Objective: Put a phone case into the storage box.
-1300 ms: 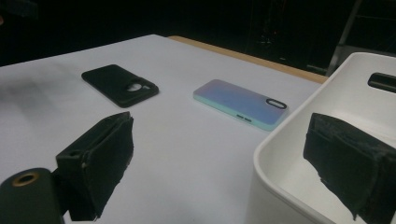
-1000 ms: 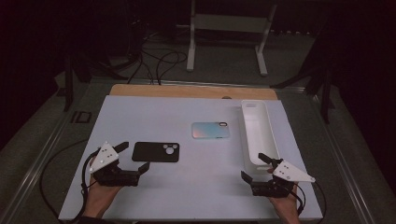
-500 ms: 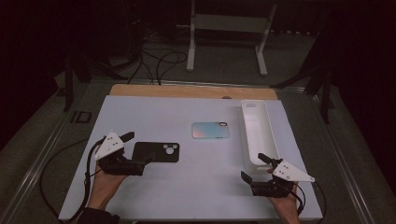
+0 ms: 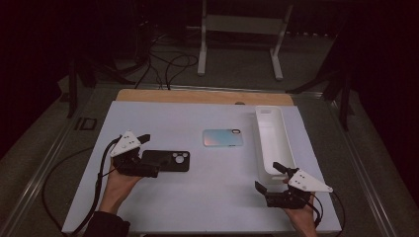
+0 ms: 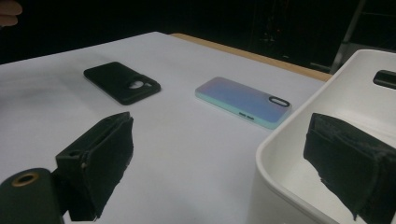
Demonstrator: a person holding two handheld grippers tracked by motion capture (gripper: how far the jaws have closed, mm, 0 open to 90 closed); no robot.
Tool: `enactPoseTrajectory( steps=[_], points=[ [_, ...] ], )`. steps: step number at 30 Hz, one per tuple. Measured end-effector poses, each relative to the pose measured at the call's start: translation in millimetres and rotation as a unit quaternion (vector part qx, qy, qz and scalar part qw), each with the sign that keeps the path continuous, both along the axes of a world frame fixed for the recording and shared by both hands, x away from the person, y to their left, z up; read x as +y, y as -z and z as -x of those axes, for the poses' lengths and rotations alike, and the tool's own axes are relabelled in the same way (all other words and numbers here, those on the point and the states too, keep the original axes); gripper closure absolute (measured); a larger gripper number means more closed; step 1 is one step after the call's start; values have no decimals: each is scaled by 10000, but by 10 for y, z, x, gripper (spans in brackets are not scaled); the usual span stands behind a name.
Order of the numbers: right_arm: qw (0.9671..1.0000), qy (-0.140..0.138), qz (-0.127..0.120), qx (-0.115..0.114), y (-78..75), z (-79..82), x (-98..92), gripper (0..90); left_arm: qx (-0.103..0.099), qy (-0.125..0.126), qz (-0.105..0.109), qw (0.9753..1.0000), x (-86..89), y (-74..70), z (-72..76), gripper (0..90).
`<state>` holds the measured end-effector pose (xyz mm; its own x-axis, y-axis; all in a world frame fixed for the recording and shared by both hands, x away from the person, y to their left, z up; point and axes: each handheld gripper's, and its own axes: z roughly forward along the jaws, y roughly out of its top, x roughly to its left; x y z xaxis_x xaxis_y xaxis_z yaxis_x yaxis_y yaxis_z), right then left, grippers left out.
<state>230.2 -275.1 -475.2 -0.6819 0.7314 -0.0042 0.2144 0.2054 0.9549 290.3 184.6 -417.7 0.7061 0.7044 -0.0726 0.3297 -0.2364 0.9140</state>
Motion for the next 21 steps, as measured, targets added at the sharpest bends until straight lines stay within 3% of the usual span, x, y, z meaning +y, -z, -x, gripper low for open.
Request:
enactPoseTrajectory(
  steps=[9, 21],
  points=[
    [10000, 16, -26, 14, 5, -1, -8, 84, 149, 98, 35, 9998, -57, -8, -125, 0],
    [9999, 21, -102, 17, 5, -1, -20, 84, 189, 305, -128, 9993, -213, -15, -310, 0]
  ],
)
